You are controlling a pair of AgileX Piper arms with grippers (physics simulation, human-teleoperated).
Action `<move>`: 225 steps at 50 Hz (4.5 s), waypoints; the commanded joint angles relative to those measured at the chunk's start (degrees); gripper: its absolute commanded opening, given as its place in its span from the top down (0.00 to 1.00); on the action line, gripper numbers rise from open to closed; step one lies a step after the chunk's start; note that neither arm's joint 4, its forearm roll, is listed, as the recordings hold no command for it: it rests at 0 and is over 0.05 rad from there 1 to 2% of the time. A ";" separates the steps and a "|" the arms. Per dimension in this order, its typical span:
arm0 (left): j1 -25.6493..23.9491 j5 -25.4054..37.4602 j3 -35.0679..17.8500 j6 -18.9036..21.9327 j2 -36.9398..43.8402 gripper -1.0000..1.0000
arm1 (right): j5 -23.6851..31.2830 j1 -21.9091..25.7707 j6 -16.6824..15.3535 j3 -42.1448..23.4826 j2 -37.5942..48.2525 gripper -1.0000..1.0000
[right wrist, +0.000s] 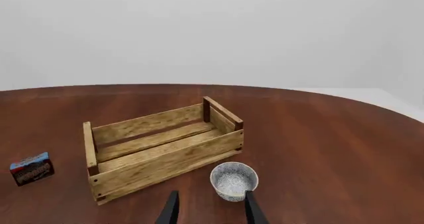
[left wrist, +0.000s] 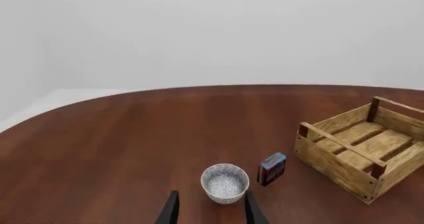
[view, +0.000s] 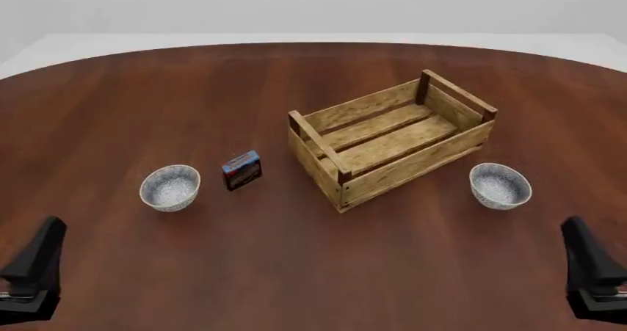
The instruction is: Stack the right bowl on the left bowl and place them in the tray.
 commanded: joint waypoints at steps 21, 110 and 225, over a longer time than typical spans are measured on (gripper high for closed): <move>0.89 -9.29 1.15 0.90 9.88 0.00 | 0.14 0.92 1.51 -11.36 19.56 0.00; -1.78 -15.82 1.17 -0.48 19.19 0.00 | 17.16 -7.89 -5.21 -44.39 69.24 0.00; -3.12 -15.70 1.18 -0.96 19.48 0.00 | -0.18 -13.43 -6.99 -44.82 102.89 1.00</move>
